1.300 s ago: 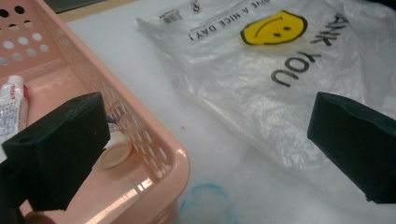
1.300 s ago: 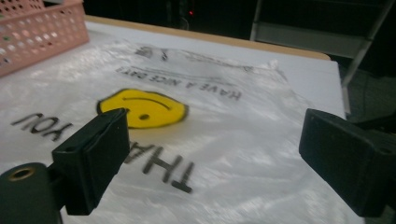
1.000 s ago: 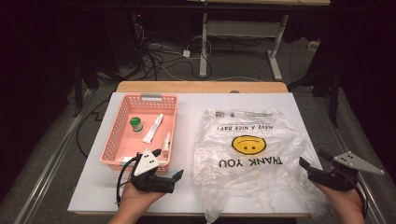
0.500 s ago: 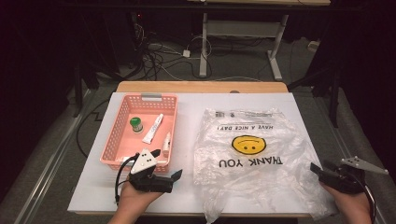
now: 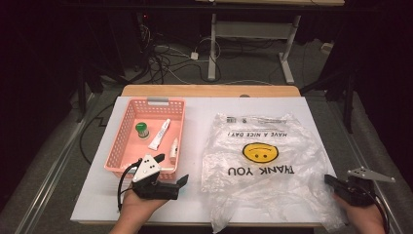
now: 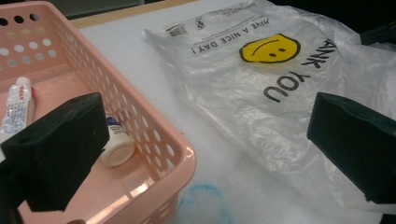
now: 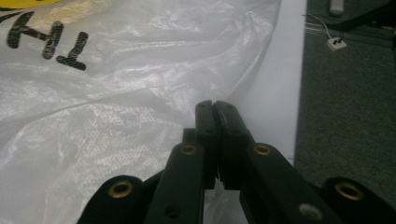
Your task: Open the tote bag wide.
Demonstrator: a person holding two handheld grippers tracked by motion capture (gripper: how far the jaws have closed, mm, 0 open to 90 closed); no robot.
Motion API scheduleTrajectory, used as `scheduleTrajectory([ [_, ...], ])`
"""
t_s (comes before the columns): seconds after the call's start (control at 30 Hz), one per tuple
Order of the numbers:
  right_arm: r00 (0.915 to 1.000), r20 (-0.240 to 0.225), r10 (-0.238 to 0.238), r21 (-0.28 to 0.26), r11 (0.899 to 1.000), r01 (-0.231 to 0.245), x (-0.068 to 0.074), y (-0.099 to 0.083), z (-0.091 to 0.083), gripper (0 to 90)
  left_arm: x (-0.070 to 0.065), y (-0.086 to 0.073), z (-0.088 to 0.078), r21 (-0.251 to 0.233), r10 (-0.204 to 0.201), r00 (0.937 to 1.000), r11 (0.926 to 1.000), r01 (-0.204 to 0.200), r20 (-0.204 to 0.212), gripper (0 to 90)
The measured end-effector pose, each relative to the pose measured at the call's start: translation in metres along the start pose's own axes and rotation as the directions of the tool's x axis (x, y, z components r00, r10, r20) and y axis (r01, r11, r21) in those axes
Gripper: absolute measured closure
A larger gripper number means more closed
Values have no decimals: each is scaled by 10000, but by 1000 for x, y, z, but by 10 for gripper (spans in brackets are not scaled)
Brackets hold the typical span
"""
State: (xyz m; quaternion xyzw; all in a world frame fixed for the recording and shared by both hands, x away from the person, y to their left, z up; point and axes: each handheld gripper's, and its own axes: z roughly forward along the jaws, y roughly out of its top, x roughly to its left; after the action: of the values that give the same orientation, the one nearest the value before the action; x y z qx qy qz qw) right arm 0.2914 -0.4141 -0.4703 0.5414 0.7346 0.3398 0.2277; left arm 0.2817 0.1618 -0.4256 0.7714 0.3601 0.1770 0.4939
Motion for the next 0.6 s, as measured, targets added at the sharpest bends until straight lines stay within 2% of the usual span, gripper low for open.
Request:
scheduleTrajectory([
  [0.13,9993,-284,-244,-63,9997,242,10,1,-5,896,5,4,0,169,-201,9996,9997,198,179,0],
  [0.2,9972,-486,-561,-170,9983,553,24,2,-9,895,7,5,0,268,-175,9997,9995,170,187,0],
  [0.3,9930,-765,-896,-124,9960,889,38,2,-9,895,12,7,1,288,49,9998,9996,-43,-191,0],
  [0.37,9893,-957,-1098,-86,9940,1095,47,1,-9,895,13,8,0,173,128,9997,9998,-125,-203,0],
  [0.43,9840,-1309,-1211,-44,9926,1216,56,1,-8,893,14,9,-1,181,40,9999,9998,-37,-140,0],
  [0.5,9802,-1436,-1363,8,9904,1379,64,1,-7,817,16,11,0,423,-68,10000,9991,67,38,0],
  [0.53,9783,-1482,-1449,-119,9894,1447,65,2,-9,762,16,12,1,489,-7,10000,9988,3,72,0],
  [0.6,9801,-1491,-1307,-567,9907,1235,66,7,-15,671,15,12,1,550,151,9998,9984,-156,108,0],
])
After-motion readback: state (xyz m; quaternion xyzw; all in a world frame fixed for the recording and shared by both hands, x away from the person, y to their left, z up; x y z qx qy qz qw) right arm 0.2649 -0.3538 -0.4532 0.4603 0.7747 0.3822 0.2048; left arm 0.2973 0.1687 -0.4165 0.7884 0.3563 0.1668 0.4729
